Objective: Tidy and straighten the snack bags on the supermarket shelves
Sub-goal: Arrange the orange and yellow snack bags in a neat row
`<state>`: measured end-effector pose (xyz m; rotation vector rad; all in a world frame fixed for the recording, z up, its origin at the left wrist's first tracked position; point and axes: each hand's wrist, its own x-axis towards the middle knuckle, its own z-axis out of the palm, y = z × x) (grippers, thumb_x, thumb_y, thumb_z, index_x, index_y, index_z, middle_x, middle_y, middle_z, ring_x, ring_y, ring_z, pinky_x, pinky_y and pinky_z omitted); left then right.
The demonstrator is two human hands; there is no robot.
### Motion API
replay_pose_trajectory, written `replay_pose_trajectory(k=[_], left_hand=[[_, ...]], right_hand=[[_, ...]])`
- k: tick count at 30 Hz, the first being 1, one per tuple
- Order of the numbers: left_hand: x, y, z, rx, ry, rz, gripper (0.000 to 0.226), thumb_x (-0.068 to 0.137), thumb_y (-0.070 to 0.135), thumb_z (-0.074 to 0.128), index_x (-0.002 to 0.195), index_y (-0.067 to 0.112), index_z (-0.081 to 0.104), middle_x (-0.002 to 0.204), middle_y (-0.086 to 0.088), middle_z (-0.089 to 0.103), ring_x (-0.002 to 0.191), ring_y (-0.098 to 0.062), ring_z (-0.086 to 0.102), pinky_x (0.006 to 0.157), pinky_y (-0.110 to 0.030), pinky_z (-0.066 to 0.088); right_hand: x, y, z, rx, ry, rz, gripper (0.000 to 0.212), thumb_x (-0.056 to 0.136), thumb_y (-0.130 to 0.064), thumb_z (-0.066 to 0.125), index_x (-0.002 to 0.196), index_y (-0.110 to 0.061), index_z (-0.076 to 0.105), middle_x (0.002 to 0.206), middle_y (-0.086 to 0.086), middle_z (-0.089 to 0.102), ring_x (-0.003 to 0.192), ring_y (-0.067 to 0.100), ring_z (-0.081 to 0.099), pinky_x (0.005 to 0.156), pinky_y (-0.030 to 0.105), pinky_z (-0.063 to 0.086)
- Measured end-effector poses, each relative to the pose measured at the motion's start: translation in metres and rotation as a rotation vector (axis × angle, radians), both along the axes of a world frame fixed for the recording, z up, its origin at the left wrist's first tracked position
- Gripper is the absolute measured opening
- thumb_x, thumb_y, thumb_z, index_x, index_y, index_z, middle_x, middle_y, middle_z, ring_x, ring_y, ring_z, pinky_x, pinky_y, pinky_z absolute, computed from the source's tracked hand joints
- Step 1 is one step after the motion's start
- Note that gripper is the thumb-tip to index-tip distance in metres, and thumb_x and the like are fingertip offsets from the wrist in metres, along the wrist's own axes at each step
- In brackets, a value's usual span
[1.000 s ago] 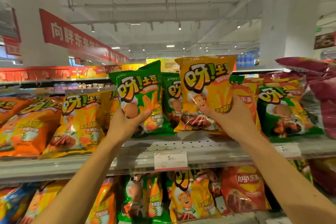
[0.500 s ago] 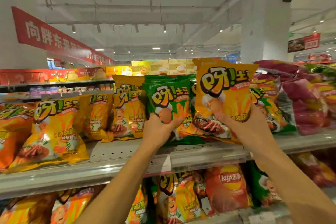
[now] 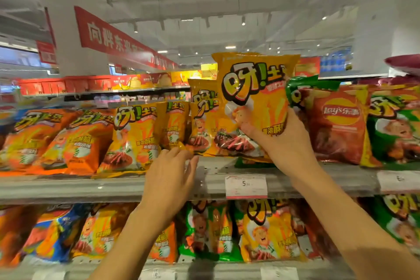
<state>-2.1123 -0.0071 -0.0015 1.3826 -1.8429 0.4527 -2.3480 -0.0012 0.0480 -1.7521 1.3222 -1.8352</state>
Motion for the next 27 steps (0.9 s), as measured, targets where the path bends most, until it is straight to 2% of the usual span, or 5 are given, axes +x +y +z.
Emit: replay_pose_trajectory(k=[4,7,18,22,27], left_hand=[[0.037,0.016,-0.015,-0.124,-0.104,0.070,0.024,0.100,0.032,0.051,0.084,0.021,0.065,0.077,0.006,0.057,0.076,-0.020,0.050,0.067,-0.035,0.042],[0.049,0.019,-0.022,-0.098,-0.101,0.039,0.026,0.101,0.033,0.046,0.090,0.020,0.065,0.083,0.006,0.056,0.080,-0.017,0.048,0.069,-0.034,0.043],[0.042,0.021,-0.026,-0.104,-0.011,0.026,0.018,0.098,0.029,0.053,0.090,0.018,0.065,0.086,0.006,0.059,0.084,-0.017,0.050,0.072,-0.036,0.047],[0.028,0.020,-0.024,-0.139,0.026,0.093,0.018,0.094,0.028,0.059,0.091,0.015,0.069,0.090,0.000,0.062,0.085,-0.022,0.055,0.071,-0.040,0.049],[-0.013,0.020,-0.017,-0.291,0.072,-0.051,0.017,0.094,0.023,0.057,0.098,0.011,0.068,0.103,-0.005,0.062,0.098,-0.023,0.056,0.079,-0.039,0.049]], right_hand=[[0.055,-0.013,-0.009,0.008,0.141,-0.054,0.074,0.068,-0.069,0.080,0.124,-0.030,0.050,0.108,-0.011,0.063,0.100,0.018,0.062,0.082,0.042,0.054],[0.083,-0.024,-0.014,0.066,0.215,-0.062,0.076,0.071,-0.068,0.078,0.126,-0.027,0.046,0.114,-0.002,0.063,0.105,0.024,0.062,0.086,0.048,0.055],[0.083,-0.040,-0.023,0.377,0.549,-0.109,0.103,0.070,-0.093,0.049,0.134,-0.013,0.036,0.116,0.004,0.061,0.100,0.027,0.064,0.084,0.046,0.057],[0.073,-0.032,-0.022,0.360,0.545,-0.059,0.113,0.064,-0.096,0.051,0.143,-0.017,0.037,0.126,0.002,0.062,0.113,0.026,0.063,0.091,0.046,0.056],[0.046,-0.013,-0.033,0.083,0.498,-0.070,0.068,0.080,-0.080,0.057,0.120,-0.026,0.068,0.105,-0.009,0.073,0.096,0.010,0.066,0.085,0.041,0.058]])
